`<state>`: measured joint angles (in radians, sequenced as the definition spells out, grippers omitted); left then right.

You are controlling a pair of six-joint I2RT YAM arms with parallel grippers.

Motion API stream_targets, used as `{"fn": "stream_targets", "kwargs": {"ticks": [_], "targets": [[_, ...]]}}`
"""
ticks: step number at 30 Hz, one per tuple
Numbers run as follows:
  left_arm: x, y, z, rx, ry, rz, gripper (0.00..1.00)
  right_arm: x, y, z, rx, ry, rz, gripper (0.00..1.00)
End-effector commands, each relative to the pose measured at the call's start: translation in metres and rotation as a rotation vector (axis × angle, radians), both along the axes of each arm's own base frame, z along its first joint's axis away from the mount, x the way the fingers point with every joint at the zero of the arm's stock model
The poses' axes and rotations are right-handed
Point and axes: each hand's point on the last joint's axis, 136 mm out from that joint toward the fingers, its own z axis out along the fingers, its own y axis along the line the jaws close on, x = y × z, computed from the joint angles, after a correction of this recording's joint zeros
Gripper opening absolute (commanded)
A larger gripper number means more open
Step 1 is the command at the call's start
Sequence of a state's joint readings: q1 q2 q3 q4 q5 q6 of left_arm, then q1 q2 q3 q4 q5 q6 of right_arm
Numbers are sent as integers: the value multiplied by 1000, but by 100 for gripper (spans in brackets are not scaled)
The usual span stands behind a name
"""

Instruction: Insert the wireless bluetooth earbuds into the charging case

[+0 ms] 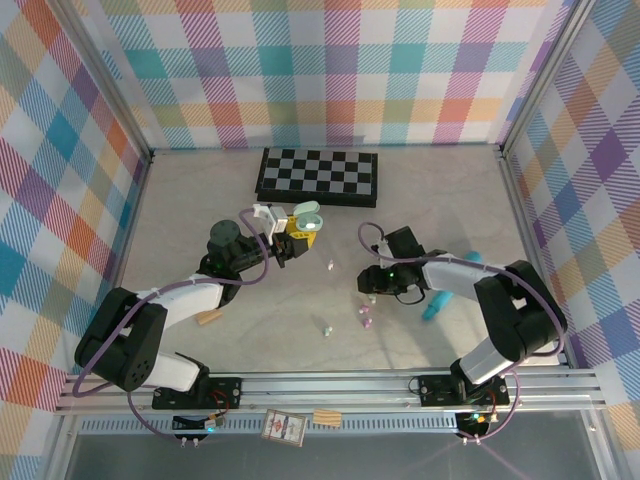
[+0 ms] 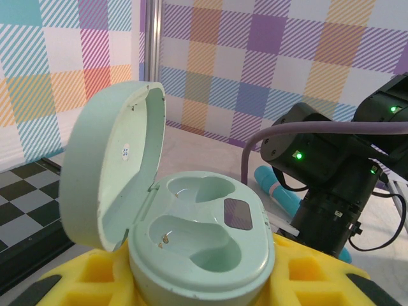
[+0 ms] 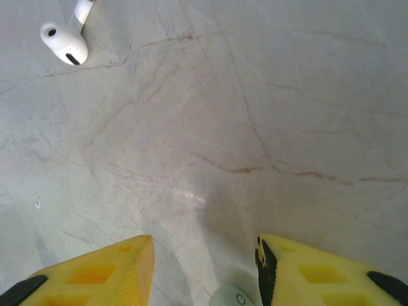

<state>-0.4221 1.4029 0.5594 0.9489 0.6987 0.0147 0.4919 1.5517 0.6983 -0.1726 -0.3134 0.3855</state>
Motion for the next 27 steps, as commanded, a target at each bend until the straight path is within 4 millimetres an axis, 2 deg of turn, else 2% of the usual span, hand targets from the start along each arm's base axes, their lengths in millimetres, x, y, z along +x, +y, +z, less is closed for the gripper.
{"fn": "stream_targets", "kwargs": {"ticks": [1, 11, 16, 27], "targets": [[-2, -1, 18, -23, -59, -23, 28, -37, -1, -11, 14, 138, 19, 46], [-1, -2, 20, -20, -63, -28, 28, -48, -3, -11, 34, 157, 11, 45], [-1, -2, 20, -22, -61, -31, 28, -49, -1, -8, 59, 155, 3, 38], [-2, -2, 20, -20, -60, -29, 28, -55, -4, -9, 64, 166, -10, 34]]}}
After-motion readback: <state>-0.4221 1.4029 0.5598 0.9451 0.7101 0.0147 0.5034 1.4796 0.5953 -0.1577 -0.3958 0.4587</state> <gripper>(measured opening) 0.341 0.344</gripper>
